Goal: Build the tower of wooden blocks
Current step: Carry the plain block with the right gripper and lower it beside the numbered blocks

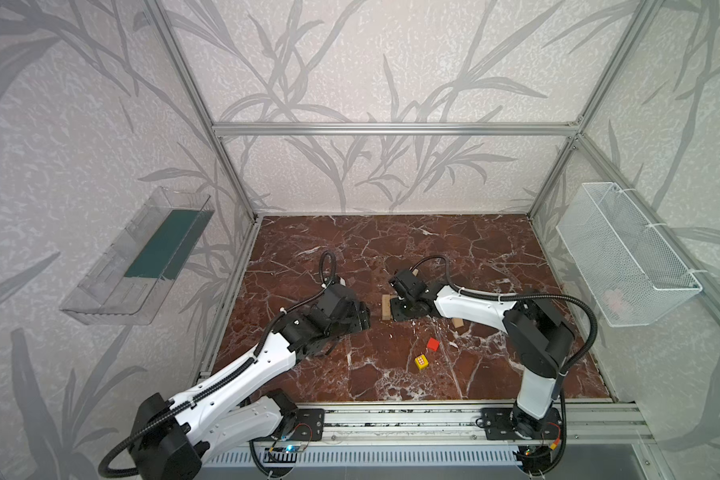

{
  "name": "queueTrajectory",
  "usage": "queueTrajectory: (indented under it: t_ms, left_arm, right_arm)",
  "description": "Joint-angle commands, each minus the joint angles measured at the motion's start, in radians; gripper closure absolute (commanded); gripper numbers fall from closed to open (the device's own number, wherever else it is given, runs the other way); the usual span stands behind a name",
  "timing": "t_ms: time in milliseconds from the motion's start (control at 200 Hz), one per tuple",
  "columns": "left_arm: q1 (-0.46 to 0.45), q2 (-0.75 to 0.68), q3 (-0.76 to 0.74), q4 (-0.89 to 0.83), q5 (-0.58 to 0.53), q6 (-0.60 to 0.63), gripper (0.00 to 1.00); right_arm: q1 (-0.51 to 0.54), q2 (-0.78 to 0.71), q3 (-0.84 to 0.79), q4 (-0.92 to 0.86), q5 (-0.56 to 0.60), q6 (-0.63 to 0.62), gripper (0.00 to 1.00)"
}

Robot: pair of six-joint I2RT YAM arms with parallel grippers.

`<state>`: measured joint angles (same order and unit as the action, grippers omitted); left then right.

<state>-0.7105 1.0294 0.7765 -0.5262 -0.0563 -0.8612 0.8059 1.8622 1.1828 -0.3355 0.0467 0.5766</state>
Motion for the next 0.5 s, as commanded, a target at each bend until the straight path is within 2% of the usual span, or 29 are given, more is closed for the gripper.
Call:
queueTrajectory:
  t_ms: [0, 495]
  left_arm:
    - [0.006, 0.003, -0.005, 0.009, -0.002, -0.005, 0.2]
    - [0.007, 0.008, 0.003, 0.01, 0.0, -0.001, 0.2]
  right_arm:
    - [0.0, 0.007, 0.028, 0.003, 0.027, 0.009, 0.84]
    - [-0.001, 0.023, 0.04, 0.004, 0.016, 0.002, 0.75]
